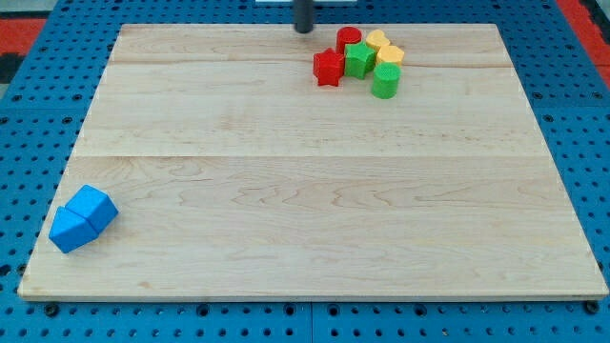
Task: Push the red circle and the yellow heart slightly to the down
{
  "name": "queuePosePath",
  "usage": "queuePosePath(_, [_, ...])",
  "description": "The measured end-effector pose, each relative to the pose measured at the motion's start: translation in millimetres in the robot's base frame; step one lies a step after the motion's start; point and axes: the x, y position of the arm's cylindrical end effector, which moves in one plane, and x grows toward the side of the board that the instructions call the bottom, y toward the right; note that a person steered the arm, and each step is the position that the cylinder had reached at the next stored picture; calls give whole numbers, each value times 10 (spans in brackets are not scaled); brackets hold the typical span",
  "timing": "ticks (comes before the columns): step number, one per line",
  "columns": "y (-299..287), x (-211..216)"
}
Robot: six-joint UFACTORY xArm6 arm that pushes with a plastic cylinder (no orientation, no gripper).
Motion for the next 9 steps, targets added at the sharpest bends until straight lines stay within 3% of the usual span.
queuePosePath(1, [489,-8])
queuePosePath(2, [577,13])
queuePosePath(4, [81,22])
queuePosePath(8, [47,386])
queuePosePath(9, [44,183])
